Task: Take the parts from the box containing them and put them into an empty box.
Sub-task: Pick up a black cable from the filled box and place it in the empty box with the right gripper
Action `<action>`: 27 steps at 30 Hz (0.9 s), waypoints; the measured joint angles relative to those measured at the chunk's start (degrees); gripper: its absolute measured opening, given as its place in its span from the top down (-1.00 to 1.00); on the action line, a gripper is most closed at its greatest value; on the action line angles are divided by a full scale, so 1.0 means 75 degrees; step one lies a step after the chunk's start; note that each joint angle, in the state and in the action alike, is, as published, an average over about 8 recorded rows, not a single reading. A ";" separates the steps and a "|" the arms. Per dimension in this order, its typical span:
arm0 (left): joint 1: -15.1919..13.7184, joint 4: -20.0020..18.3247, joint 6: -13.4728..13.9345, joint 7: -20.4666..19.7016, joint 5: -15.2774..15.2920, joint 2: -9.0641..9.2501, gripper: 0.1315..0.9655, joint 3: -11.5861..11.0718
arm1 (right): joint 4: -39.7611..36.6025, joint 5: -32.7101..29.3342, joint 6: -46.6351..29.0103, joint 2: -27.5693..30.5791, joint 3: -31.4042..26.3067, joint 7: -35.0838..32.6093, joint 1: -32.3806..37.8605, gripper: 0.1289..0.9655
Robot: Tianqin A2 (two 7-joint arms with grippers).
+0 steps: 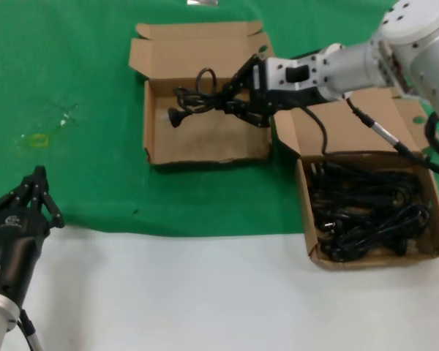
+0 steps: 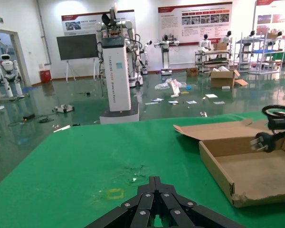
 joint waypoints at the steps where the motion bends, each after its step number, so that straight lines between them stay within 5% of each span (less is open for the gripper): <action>1: 0.0000 0.0000 0.0000 0.0000 0.0000 0.0000 0.97 0.0000 | -0.0157 0.0010 0.0094 -0.0084 0.0026 -0.0112 0.0041 0.80; 10: 0.0000 0.0000 0.0000 0.0000 0.0000 0.0000 0.97 0.0000 | -0.0726 0.0214 0.0917 -0.0556 -0.0080 -0.0615 0.0004 0.80; 27: 0.0000 0.0000 0.0000 0.0000 0.0000 0.0000 0.97 0.0000 | -0.0475 0.2164 0.1774 -0.0652 -0.1843 -0.0865 -0.0449 0.75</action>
